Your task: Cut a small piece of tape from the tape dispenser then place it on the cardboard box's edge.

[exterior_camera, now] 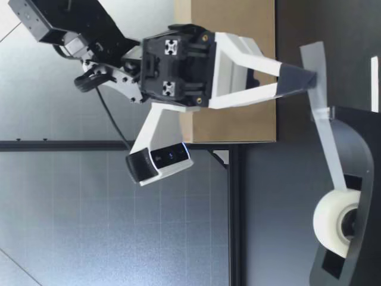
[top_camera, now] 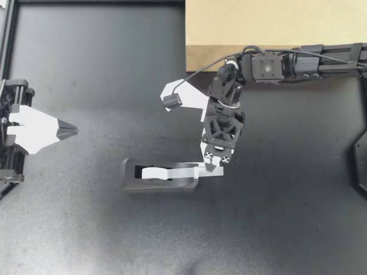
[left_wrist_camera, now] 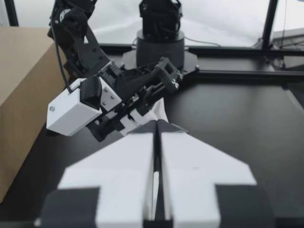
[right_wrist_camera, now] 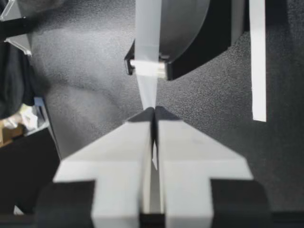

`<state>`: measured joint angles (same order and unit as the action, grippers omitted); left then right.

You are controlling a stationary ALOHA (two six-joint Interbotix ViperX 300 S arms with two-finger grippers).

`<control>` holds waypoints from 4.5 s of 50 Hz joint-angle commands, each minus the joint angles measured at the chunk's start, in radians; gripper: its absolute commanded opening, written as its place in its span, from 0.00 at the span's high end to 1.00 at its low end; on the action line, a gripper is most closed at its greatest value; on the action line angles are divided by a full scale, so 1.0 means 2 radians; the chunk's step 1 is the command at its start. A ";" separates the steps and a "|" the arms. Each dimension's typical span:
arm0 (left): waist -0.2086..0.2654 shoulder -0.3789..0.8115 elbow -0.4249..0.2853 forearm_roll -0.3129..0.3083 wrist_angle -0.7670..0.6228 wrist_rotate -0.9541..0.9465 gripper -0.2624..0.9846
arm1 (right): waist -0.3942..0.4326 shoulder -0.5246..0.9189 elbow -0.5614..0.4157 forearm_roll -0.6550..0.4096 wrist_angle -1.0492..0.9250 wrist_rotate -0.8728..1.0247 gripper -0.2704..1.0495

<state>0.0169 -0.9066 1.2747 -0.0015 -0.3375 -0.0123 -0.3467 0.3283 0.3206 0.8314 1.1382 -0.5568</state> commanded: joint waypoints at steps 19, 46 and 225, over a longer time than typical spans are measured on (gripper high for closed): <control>0.002 0.009 -0.007 -0.005 -0.007 -0.002 0.89 | 0.020 -0.015 0.025 -0.008 -0.063 -0.001 0.83; 0.001 0.159 -0.065 -0.031 -0.073 -0.003 0.88 | 0.064 -0.242 0.103 -0.099 -0.305 0.028 0.84; 0.160 0.545 -0.301 -0.272 -0.210 -0.339 0.89 | -0.025 -0.242 0.208 -0.166 -0.732 0.025 0.84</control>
<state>0.3283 0.1917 0.6980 -0.5507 -0.7532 -0.6888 -0.3789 -0.1641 0.7670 0.4985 -0.3129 -0.5077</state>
